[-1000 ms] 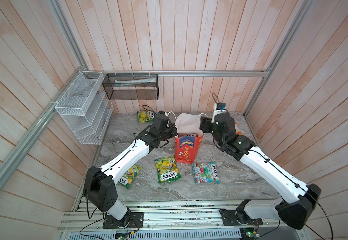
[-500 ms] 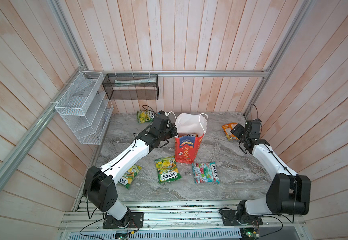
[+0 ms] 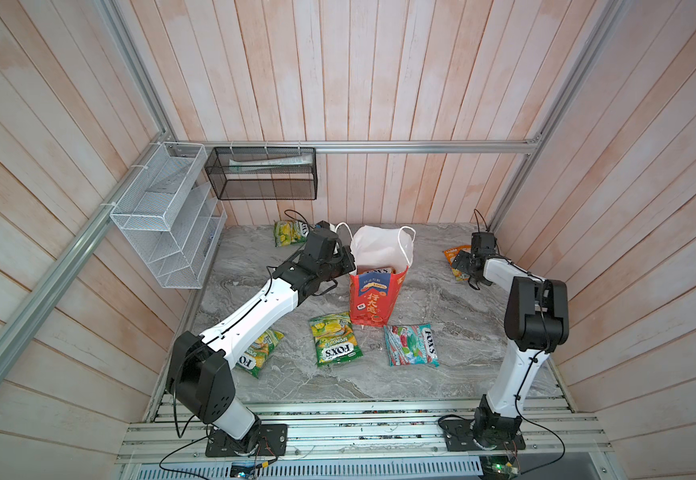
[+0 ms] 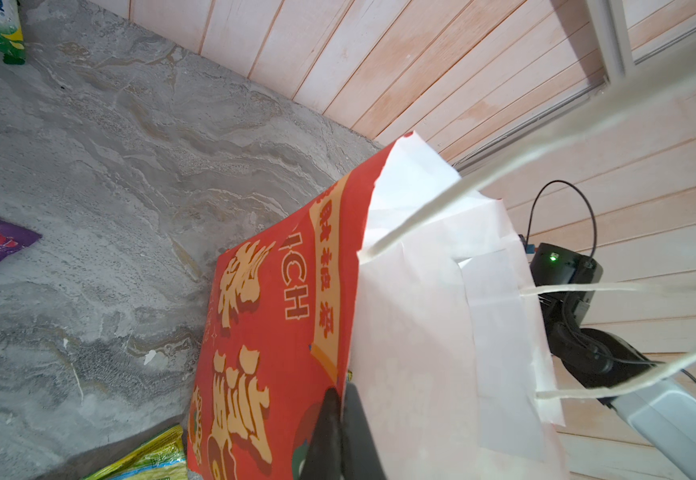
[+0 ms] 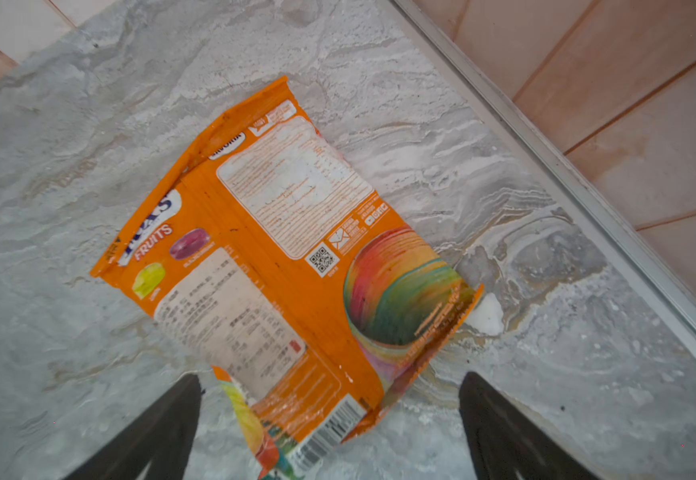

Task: Place the snacks into the paper bag
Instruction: 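Move the right gripper back to the orange Fox's Fruits packet near the wall, then close the right gripper on the orange packet and lift it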

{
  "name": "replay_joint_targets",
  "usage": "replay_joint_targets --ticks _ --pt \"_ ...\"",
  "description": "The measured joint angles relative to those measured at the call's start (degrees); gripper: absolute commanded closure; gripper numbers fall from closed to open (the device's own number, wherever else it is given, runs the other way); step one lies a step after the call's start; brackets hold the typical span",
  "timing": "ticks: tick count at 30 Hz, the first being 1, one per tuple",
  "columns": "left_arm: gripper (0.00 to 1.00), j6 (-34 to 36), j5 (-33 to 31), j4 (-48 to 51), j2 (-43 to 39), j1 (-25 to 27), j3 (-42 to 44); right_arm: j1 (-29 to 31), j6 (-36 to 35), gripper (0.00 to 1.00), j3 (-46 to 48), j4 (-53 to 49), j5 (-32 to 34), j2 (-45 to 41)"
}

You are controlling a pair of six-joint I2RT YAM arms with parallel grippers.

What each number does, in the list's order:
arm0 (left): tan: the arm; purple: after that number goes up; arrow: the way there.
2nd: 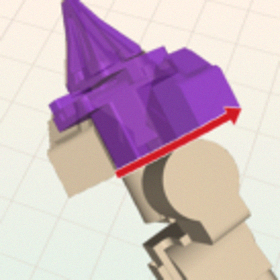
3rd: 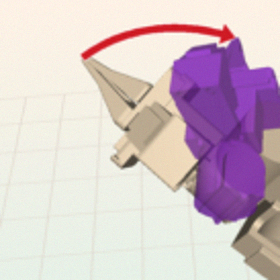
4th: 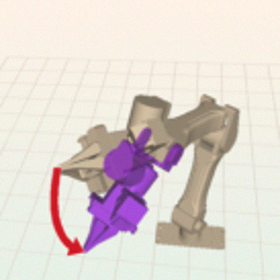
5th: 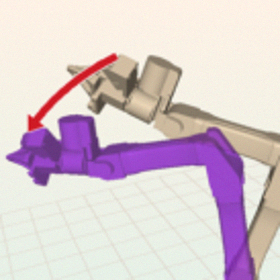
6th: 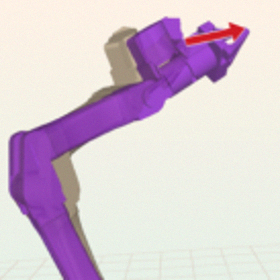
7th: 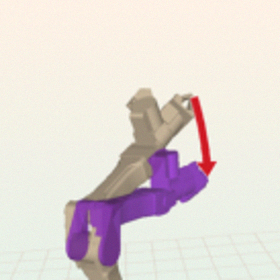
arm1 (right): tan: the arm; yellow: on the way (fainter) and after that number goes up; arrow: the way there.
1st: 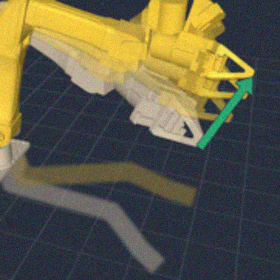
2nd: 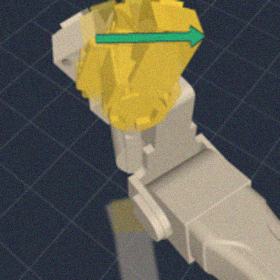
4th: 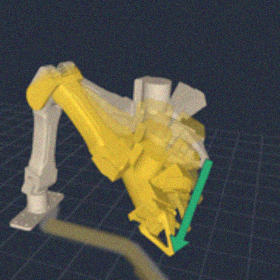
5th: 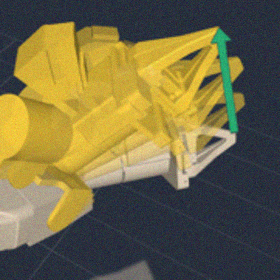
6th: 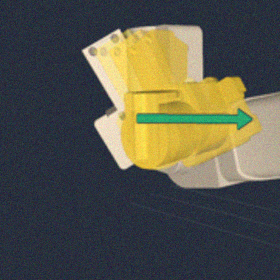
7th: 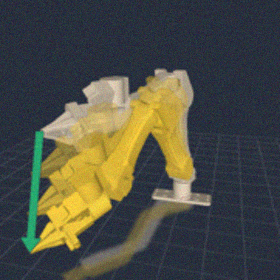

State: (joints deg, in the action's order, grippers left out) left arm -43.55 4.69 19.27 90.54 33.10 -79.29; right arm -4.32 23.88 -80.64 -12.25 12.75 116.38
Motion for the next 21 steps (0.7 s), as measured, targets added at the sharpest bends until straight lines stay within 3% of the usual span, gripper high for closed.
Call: replay_joint_targets --ticks 10,18,21 --pt "1.00 0.0 0.0 0.0 0.0 0.0 0.0 0.0 -3.0 0.06 -6.0 -3.9 -2.0 5.4" --pt "1.00 0.0 0.0 0.0 0.0 0.0 0.0 0.0 -3.5 0.35 -8.9 -5.8 -2.5 8.3" --pt "1.00 0.0 0.0 0.0 0.0 0.0 0.0 0.0 -3.4 0.52 -9.0 -5.8 -2.6 8.4"
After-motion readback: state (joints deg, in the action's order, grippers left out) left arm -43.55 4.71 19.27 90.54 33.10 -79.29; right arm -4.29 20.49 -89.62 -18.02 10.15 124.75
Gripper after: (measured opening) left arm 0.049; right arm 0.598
